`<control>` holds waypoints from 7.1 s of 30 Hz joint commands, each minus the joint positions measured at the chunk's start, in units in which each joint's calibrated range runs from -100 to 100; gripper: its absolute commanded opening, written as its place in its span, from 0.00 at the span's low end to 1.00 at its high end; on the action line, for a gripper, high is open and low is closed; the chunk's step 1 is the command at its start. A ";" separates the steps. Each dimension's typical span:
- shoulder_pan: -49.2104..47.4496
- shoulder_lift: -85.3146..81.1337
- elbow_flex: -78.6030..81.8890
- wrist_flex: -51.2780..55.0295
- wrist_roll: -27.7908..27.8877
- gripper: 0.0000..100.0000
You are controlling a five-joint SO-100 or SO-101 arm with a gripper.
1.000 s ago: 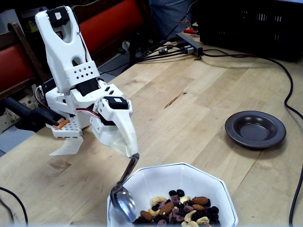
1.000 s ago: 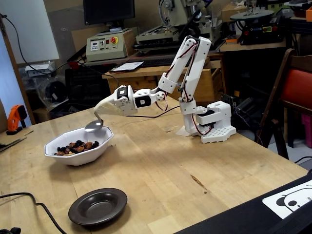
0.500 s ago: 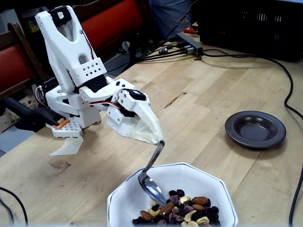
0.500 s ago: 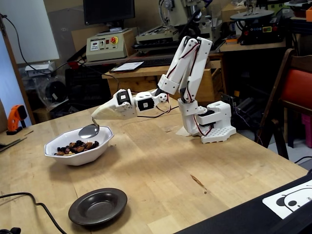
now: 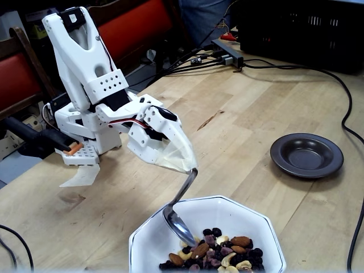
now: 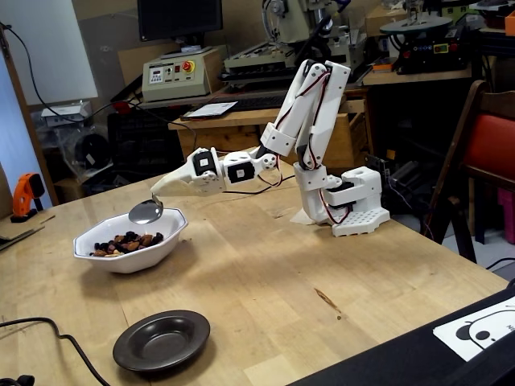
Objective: Use spoon to transfer food from the white bowl to brown plate
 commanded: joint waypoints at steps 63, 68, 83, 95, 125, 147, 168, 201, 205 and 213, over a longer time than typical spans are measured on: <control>2.46 30.14 -10.86 -27.95 3.37 0.03; 2.46 32.71 -10.86 -27.87 3.42 0.03; 4.39 36.05 -11.22 -27.95 6.50 0.03; 6.54 36.13 -11.04 -27.87 8.55 0.03; 1.65 35.71 -10.95 -16.72 0.34 0.03; -5.46 35.28 -11.66 -17.35 -16.46 0.03; -5.76 35.11 -11.75 -17.43 -25.35 0.03; -5.24 36.13 -11.13 -42.97 -31.79 0.03; -5.24 36.13 -11.66 -43.20 -31.79 0.03; -5.24 35.19 -11.04 -42.89 -31.75 0.03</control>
